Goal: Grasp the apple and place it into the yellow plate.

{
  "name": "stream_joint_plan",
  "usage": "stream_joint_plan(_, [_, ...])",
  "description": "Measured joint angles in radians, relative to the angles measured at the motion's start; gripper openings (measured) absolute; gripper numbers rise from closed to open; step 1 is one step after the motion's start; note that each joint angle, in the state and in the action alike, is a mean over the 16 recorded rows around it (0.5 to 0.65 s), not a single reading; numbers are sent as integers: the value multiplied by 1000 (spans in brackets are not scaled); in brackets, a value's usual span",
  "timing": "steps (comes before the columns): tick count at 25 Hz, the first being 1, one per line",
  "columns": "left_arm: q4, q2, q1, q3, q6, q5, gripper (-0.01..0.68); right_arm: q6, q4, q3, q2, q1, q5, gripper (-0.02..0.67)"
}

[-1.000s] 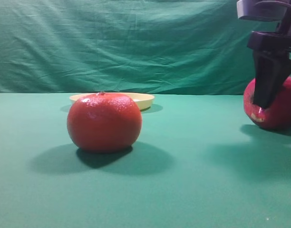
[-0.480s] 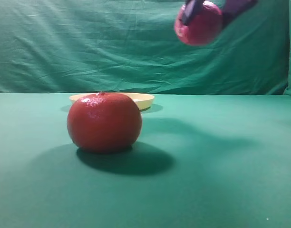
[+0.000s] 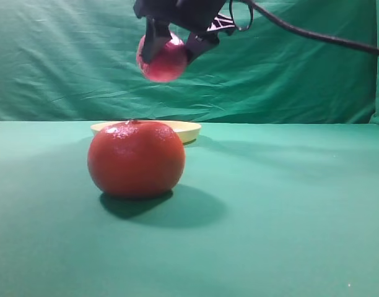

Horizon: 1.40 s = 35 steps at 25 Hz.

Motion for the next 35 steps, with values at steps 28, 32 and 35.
stream_joint_plan(28, [0,0,0,0,0,0,157,120,-172,60,-641,0,528,0])
stream_joint_plan(32, [0,0,0,0,0,0,157,150,-172,176,-774,0,515,0])
stream_joint_plan(35, [0,0,0,0,0,0,157,160,-170,301,-884,0,465,0])
